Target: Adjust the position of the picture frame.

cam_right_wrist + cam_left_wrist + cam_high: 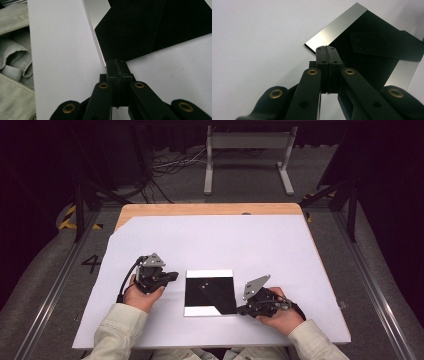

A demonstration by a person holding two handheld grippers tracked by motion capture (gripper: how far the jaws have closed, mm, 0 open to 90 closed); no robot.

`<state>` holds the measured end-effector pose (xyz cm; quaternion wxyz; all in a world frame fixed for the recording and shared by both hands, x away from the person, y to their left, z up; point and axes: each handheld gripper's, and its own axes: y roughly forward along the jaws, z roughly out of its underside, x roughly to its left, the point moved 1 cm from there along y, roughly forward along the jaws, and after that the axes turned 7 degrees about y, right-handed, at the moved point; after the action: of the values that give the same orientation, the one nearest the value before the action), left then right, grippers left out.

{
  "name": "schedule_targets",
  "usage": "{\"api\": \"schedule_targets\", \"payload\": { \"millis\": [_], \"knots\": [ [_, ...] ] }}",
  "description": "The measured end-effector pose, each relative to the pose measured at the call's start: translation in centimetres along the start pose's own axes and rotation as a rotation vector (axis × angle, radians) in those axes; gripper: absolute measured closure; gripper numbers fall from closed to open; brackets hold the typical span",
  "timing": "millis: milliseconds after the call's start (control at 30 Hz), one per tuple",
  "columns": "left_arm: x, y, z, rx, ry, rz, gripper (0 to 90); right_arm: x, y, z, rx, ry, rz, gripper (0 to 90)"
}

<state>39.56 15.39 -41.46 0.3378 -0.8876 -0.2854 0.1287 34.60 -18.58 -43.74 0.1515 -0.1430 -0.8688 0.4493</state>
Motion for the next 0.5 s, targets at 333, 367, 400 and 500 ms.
{"api": "schedule_targets", "payload": {
  "millis": [333, 367, 400, 500],
  "knots": [
    [-0.3, 0.0, -0.2, -0.013, 0.017, 0.010, 90.0, 0.3, -0.2, -0.3, 0.008, -0.009, 0.010, 90.0],
    [-0.3, -0.2, -0.2, -0.016, 0.020, 0.012, 90.0, 0.2, -0.4, -0.4, 0.004, -0.012, 0.016, 90.0],
    [-0.4, -0.3, -0.2, -0.021, 0.018, 0.018, 90.0, 0.2, -0.7, -0.5, -0.007, -0.004, 0.023, 90.0],
    [-0.6, -0.7, -0.1, -0.035, 0.030, 0.018, 89.9, 0.0, -1.7, -0.6, -0.046, 0.013, 0.038, 90.0]
  ]
}}
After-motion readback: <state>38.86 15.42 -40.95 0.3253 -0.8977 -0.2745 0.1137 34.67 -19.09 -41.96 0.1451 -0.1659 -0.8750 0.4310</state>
